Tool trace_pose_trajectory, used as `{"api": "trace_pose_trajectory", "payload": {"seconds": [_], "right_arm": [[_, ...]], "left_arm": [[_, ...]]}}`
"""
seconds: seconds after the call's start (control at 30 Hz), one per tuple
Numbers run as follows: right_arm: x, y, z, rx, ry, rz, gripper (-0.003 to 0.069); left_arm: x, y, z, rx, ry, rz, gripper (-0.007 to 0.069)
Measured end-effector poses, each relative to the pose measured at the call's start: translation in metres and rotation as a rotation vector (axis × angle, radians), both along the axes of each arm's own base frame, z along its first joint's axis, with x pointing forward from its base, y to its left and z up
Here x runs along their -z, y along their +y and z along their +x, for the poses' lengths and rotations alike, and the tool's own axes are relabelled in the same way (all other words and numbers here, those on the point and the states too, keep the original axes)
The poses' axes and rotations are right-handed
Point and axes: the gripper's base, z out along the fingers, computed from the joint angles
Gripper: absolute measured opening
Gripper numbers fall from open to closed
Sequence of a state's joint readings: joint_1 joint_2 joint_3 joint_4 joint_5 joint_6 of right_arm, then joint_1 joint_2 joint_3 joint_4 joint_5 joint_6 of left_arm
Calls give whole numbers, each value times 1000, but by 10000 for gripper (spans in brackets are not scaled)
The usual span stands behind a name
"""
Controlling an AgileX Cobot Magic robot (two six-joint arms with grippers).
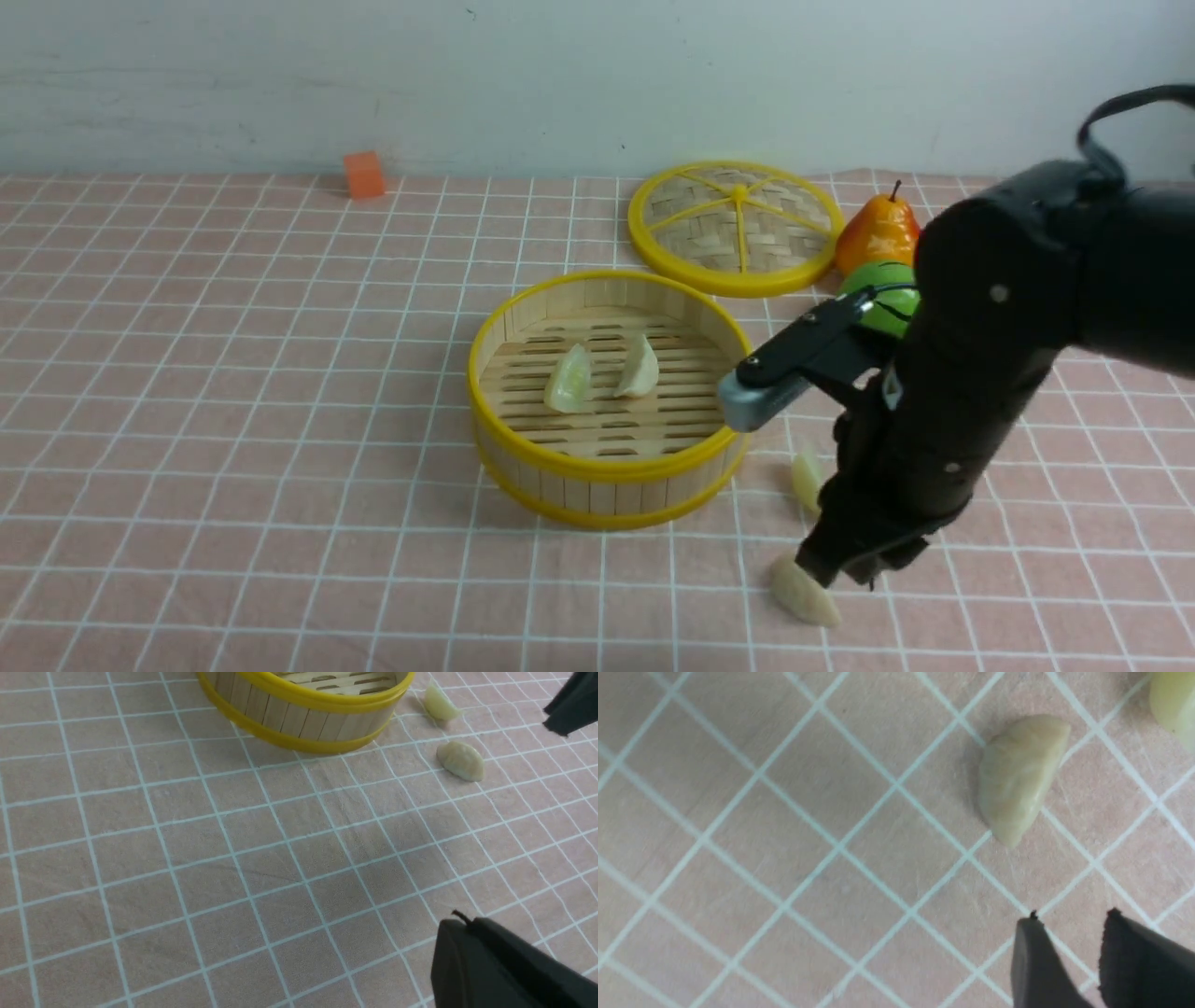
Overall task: Put the dumplings into the steamer on the table with the pink tablecloth.
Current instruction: 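Reach for and grasp a dumpling lying on the table beside the steamer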
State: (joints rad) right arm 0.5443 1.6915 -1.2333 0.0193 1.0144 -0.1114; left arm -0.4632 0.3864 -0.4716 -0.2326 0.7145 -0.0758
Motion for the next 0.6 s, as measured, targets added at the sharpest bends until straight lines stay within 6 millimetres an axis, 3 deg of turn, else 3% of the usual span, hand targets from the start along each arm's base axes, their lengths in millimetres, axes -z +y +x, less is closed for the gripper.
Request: {"api": "trace_pose_trajectory", "payload": {"seconds": [0.13, 0.23, 0.3, 0.4, 0.47, 0.5, 0.57, 0.6], "right_arm": [[30, 10, 17, 25, -10, 10, 469], [46, 15, 25, 28, -25, 19, 566], [55, 17, 29, 30, -24, 22, 589], [64, 19, 31, 31, -16, 18, 577], [70, 19, 32, 31, -1, 8, 525], [72, 19, 32, 32, 7, 5, 455], [72, 19, 31, 33, 15, 1, 386], [72, 19, 30, 33, 25, -4, 291]], "left_arm": [[-1, 0, 1, -3, -11, -7, -14], [-2, 0, 1, -6, -24, -14, -14], [-3, 0, 2, -8, -31, -18, -14], [-3, 0, 2, -9, -33, -19, -14], [-3, 0, 2, -9, -35, -20, -14], [-3, 0, 2, -9, -35, -20, -14], [-3, 0, 2, -9, -35, -20, -14], [-3, 0, 2, -9, -35, -20, -14]]}}
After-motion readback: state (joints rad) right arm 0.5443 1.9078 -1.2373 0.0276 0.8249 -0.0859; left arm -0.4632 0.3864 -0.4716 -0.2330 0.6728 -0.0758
